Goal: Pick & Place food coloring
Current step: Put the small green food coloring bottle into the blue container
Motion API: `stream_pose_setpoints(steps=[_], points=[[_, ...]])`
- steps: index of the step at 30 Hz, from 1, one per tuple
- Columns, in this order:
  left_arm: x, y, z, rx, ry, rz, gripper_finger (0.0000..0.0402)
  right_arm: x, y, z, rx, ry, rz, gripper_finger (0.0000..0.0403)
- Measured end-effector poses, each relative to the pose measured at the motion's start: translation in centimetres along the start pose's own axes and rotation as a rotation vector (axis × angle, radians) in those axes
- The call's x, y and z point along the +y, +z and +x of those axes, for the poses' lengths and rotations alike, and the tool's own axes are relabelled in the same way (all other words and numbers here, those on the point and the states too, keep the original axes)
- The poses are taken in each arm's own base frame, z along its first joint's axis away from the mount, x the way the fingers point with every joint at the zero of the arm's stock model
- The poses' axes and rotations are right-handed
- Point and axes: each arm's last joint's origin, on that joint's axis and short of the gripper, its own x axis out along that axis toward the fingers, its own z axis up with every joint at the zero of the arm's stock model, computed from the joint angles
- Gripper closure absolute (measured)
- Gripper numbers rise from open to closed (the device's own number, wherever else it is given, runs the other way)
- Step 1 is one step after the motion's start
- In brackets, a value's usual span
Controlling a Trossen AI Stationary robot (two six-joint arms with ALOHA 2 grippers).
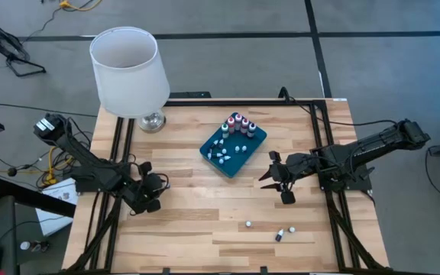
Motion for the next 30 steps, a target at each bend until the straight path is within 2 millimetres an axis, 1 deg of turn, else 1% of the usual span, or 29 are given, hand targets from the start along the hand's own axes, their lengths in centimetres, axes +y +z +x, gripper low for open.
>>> stream_pose_setpoints(steps=[30], points=[[0.09,0.11,0.25,-0.002,0.016,-0.03,0.0276,0.0,0.0,0.0,0.0,0.0,0.0,0.0283]])
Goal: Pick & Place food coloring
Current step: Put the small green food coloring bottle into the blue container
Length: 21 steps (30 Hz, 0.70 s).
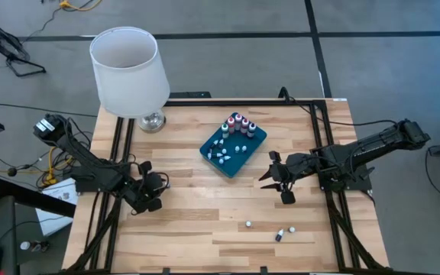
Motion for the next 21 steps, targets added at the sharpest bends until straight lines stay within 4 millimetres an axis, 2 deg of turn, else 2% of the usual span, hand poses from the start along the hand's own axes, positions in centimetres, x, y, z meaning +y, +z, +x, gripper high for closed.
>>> stream_pose_setpoints(steps=[7,15,21], points=[[0.01,0.0,0.01,0.002,-0.001,0.001,0.0279,0.0,0.0,0.0,0.0,0.0,0.0,0.0283],[-0.01,-0.01,0.0,0.007,-0.007,0.001,0.0334,0.0,0.0,-0.01,0.0,0.0,0.0,0.0283],[-0.01,-0.01,0.0,0.006,-0.006,0.002,0.0345,0.0,0.0,0.0,0.0,0.0,0.0,0.0283]])
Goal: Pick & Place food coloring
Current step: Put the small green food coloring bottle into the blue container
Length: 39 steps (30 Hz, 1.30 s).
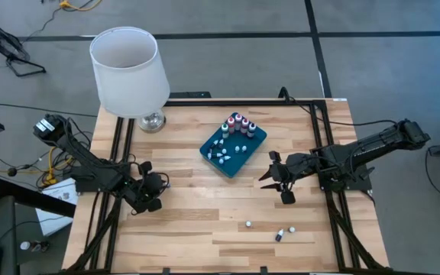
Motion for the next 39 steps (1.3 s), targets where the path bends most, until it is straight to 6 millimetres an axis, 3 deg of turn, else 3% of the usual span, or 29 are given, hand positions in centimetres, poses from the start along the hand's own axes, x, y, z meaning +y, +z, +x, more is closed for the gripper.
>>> stream_pose_setpoints(steps=[18,22,28,34,39], points=[[-0.6,1.6,0.2,-0.132,-0.036,-0.058,0.0348,0.0,0.0,0.0,0.0,0.0,0.0,0.0283],[-0.7,3.7,0.3,-0.213,-0.059,-0.079,0.0348,0.0,0.0,0.0,0.0,0.0,0.0,0.0283],[0.0,8.7,-0.1,-0.309,-0.048,-0.06,0.0349,0.0,0.0,0.0,0.0,0.0,0.0,0.0283],[2.1,13.0,-0.4,-0.362,-0.018,-0.028,0.0349,0.0,0.0,0.0,0.0,0.0,0.0,0.0283],[4.0,14.8,-0.2,-0.388,0.005,-0.027,0.0349,0.0,0.0,0.0,0.0,0.0,0.008,0.0283]])
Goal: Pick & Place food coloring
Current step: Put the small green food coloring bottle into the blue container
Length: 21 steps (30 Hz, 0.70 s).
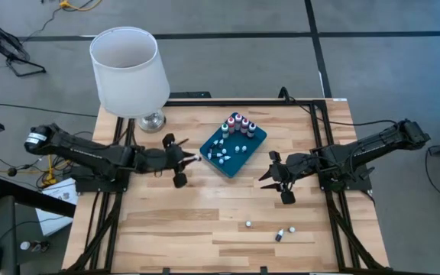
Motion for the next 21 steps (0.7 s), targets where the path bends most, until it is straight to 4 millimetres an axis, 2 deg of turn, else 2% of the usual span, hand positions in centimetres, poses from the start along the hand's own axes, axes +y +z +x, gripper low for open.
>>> stream_pose_setpoints(steps=[6,15,21], points=[[2.0,0.6,1.9,-0.03,-0.011,-0.01,0.0349,0.0,0.0,0.0,0.0,0.001,0.029,0.0283],[3.6,-0.1,6.8,-0.043,-0.085,-0.004,0.0349,0.0,-0.1,0.0,0.008,0.0,0.026,0.0283],[3.6,0.6,10.3,0.0,-0.149,0.011,0.0349,0.0,-0.1,0.0,0.01,0.0,0.018,0.0283]])
